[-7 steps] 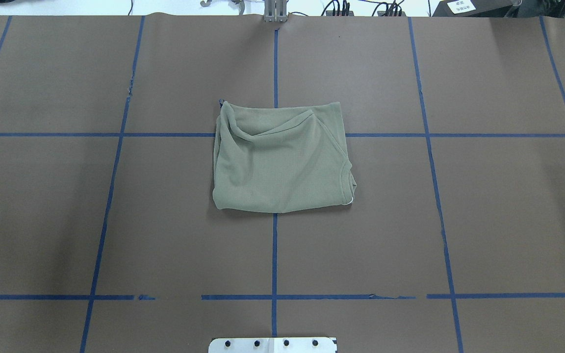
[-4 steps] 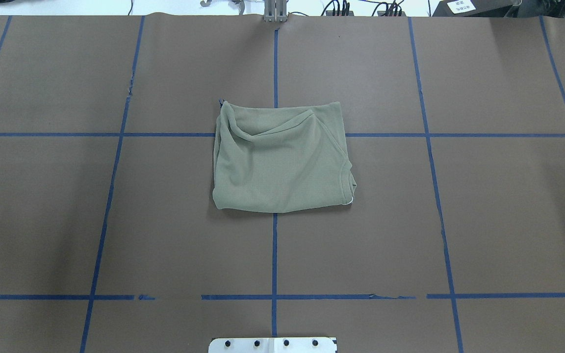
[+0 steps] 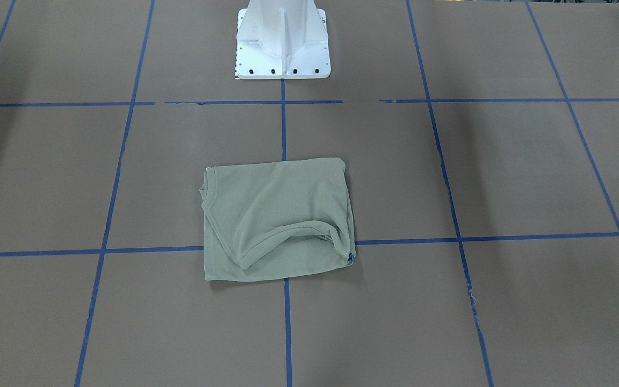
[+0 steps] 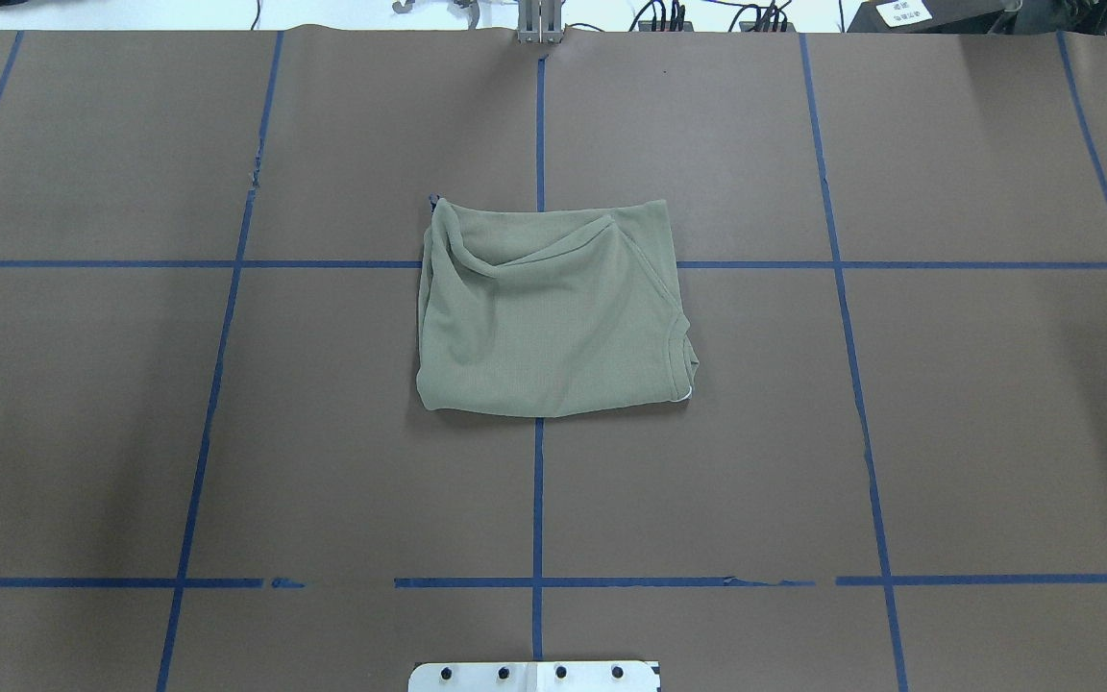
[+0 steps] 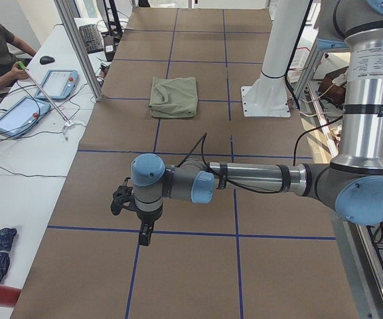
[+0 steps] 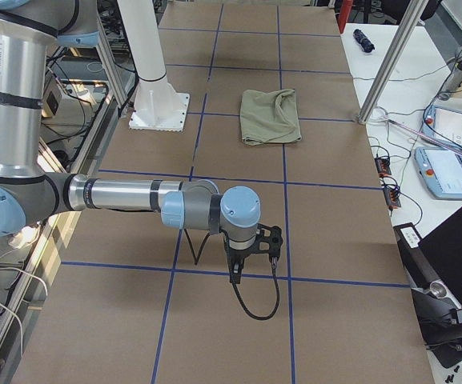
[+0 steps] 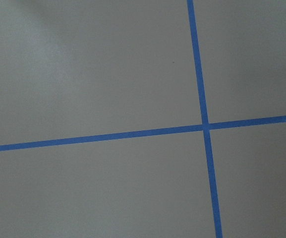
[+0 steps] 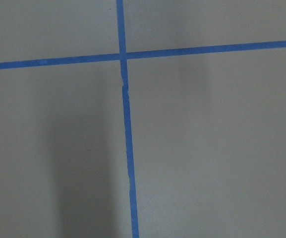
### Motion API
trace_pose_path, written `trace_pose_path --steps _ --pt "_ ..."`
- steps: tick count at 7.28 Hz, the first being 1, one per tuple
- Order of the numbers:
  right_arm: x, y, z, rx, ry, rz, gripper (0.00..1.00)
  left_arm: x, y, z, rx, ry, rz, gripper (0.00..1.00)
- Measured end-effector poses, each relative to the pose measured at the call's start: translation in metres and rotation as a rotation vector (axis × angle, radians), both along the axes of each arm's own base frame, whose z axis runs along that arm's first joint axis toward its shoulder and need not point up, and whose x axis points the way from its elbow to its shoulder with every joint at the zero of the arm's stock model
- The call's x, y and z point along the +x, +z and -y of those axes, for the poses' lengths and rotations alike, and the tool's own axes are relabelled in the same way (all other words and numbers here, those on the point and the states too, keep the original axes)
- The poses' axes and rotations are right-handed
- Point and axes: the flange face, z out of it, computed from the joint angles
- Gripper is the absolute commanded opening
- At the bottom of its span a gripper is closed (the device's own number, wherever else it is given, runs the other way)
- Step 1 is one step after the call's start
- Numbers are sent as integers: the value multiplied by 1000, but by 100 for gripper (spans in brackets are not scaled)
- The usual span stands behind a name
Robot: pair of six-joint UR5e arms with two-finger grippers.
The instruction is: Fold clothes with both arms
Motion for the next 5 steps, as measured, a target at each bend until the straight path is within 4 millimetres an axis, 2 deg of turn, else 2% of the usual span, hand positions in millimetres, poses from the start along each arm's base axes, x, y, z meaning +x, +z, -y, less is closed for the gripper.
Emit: trace_pose_path --steps 5 --pt "-13 -1 3 2 -31 1 100 12 -5 3 12 28 -1 100"
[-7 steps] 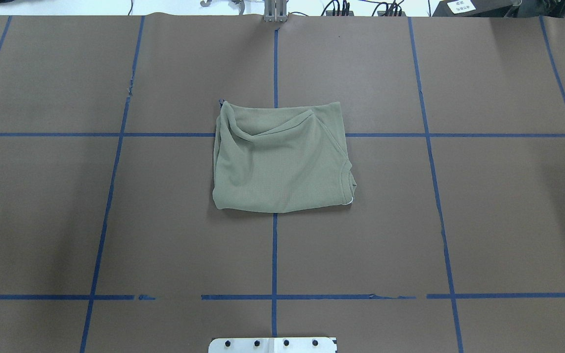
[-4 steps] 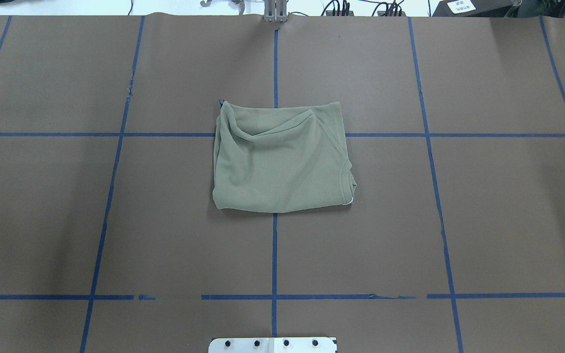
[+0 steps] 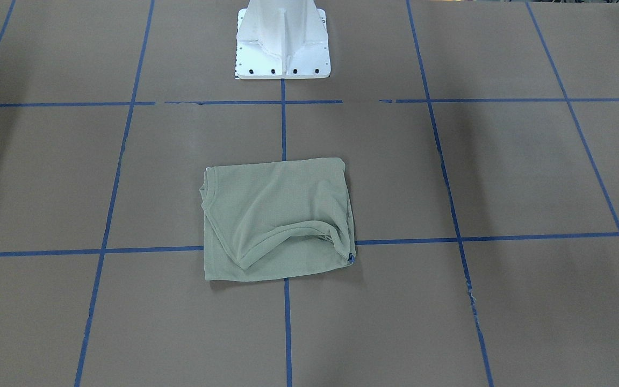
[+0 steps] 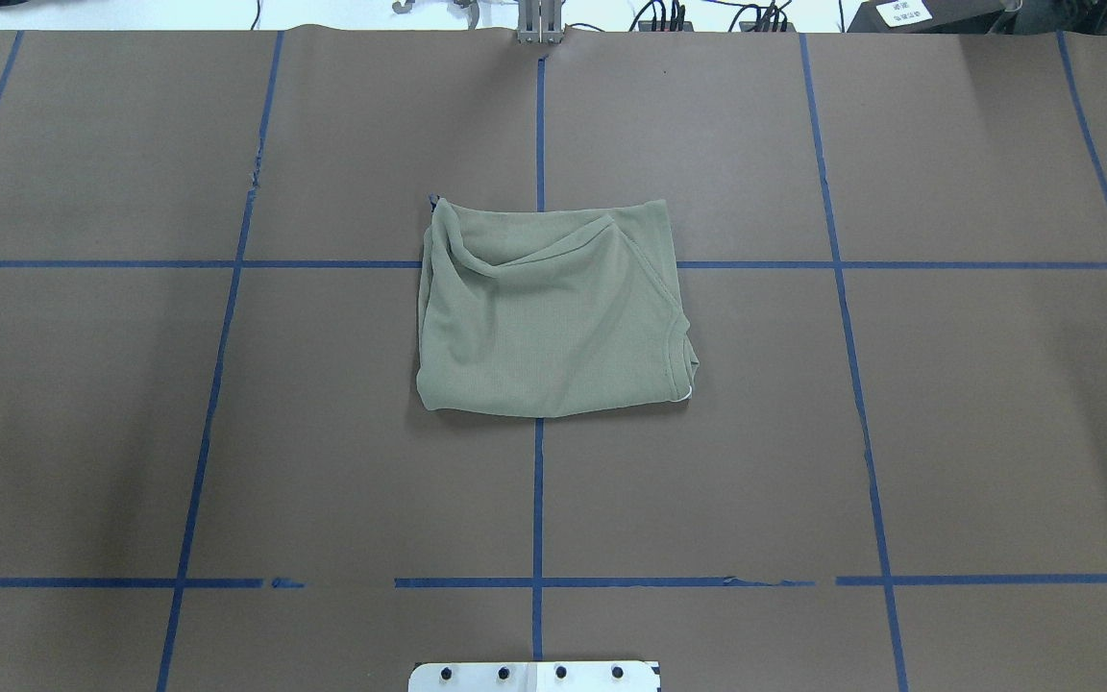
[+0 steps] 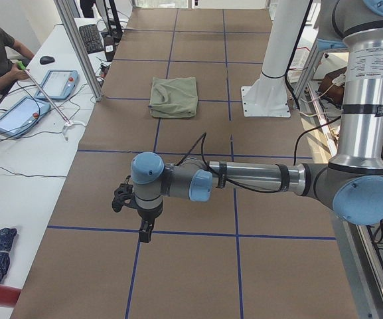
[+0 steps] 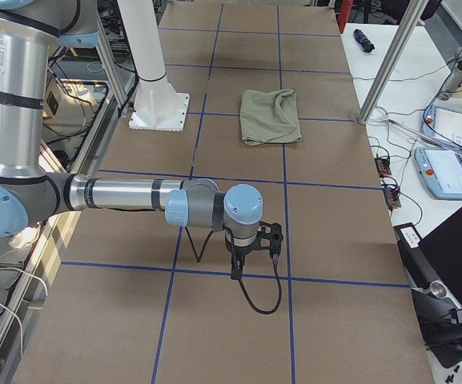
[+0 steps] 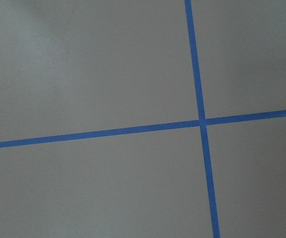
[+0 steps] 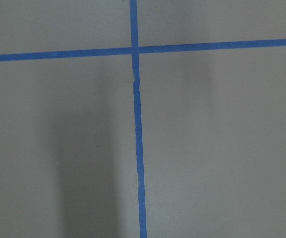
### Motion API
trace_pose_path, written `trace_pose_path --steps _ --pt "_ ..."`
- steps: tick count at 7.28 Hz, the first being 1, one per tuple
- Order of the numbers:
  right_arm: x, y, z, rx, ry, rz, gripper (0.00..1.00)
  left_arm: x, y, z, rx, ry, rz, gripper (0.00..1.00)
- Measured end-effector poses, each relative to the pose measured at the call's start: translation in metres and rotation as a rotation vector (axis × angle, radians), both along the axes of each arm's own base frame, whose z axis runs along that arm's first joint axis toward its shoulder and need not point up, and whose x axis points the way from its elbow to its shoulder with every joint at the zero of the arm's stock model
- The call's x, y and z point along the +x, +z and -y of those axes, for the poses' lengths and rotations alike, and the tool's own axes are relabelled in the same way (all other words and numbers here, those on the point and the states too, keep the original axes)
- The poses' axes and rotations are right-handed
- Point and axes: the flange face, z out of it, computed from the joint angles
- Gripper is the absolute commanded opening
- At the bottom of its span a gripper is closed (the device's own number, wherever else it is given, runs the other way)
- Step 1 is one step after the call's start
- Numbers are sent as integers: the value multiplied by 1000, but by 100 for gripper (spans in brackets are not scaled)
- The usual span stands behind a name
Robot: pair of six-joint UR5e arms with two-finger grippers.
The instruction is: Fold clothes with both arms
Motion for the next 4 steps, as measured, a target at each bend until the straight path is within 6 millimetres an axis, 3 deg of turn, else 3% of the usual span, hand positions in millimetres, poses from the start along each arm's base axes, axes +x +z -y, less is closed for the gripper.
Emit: trace_pose_path --steps 4 --pt "-1 -3 2 10 -4 2 100 1 7 -8 -8 8 0 100"
